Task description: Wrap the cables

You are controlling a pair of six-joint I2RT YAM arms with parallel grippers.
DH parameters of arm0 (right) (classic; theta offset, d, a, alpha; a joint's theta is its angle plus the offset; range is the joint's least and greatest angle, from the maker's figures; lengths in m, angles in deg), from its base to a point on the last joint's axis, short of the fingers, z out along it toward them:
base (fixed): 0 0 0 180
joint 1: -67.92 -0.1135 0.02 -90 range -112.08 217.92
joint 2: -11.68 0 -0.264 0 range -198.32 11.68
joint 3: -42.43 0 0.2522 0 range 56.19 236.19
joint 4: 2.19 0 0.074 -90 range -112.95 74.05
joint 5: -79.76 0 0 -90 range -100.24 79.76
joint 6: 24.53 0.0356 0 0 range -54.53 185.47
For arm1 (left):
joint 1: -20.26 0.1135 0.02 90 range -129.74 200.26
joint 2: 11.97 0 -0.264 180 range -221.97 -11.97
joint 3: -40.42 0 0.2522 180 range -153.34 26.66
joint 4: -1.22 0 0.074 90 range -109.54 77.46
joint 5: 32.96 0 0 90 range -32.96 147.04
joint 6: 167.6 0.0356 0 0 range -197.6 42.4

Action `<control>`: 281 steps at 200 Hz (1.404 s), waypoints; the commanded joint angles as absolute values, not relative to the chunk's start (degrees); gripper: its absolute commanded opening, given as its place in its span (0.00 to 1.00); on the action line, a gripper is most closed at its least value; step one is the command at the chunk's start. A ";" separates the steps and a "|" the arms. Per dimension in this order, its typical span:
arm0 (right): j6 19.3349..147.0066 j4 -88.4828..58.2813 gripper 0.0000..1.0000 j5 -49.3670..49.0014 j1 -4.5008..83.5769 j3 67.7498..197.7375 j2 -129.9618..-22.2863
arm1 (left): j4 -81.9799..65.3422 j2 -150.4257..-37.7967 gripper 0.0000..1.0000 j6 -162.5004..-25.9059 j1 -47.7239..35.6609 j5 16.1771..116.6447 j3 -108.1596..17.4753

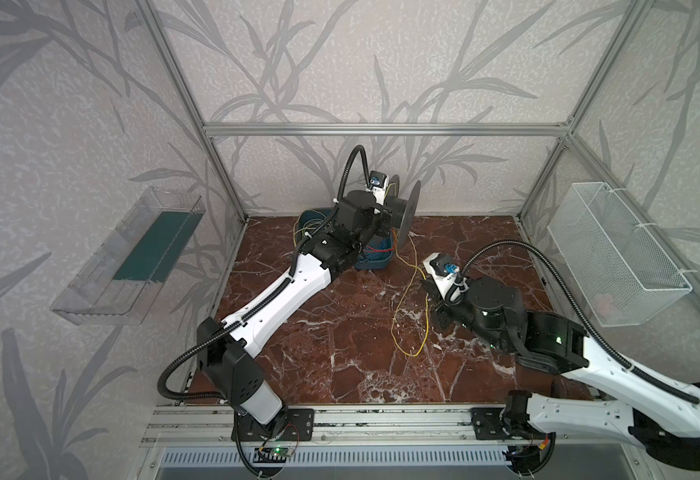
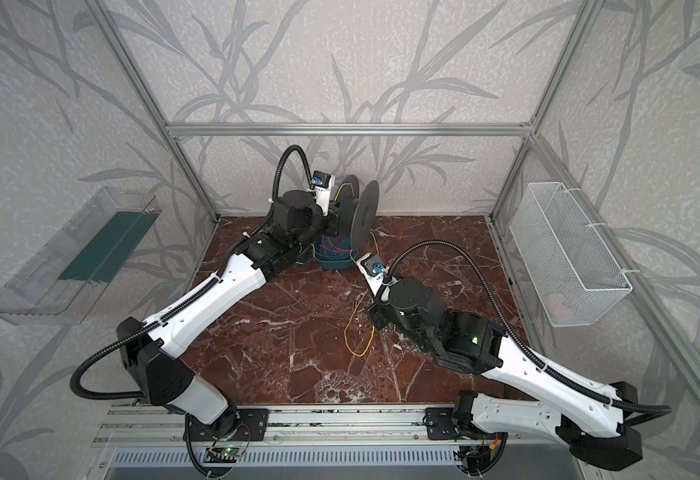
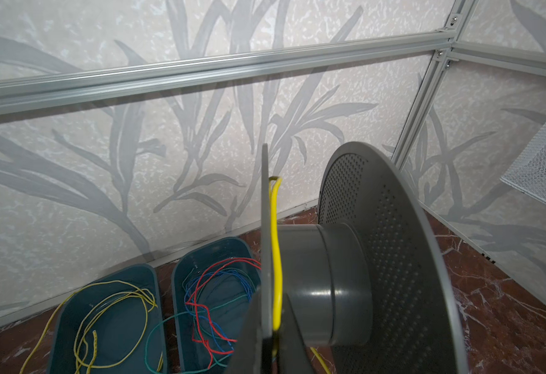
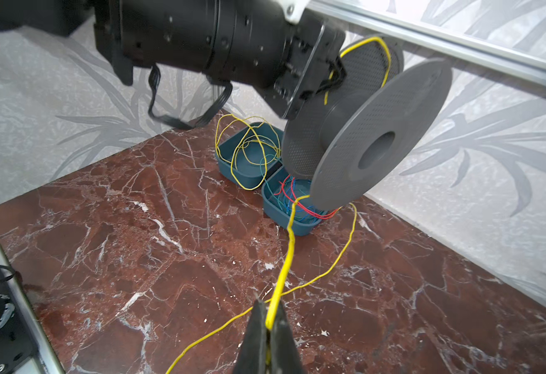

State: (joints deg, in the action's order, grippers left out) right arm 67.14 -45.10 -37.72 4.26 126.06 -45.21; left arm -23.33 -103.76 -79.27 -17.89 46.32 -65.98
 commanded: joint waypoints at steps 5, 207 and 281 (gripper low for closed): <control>61.62 -45.60 0.00 -44.19 3.81 129.62 -43.70 | -23.82 -103.59 0.00 -71.51 -21.21 41.82 -65.98; 68.80 -37.66 0.00 -16.10 44.66 129.24 -58.20 | -47.54 -68.62 0.00 -58.73 -32.65 55.95 -45.50; 79.26 -26.17 0.00 -2.93 45.53 120.11 -63.82 | -32.24 -64.25 0.00 -64.17 -32.13 49.59 -44.33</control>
State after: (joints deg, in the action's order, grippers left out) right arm 72.78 -33.78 -4.87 43.45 122.52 -62.58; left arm -41.75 -66.77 -62.20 -32.14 51.13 -43.14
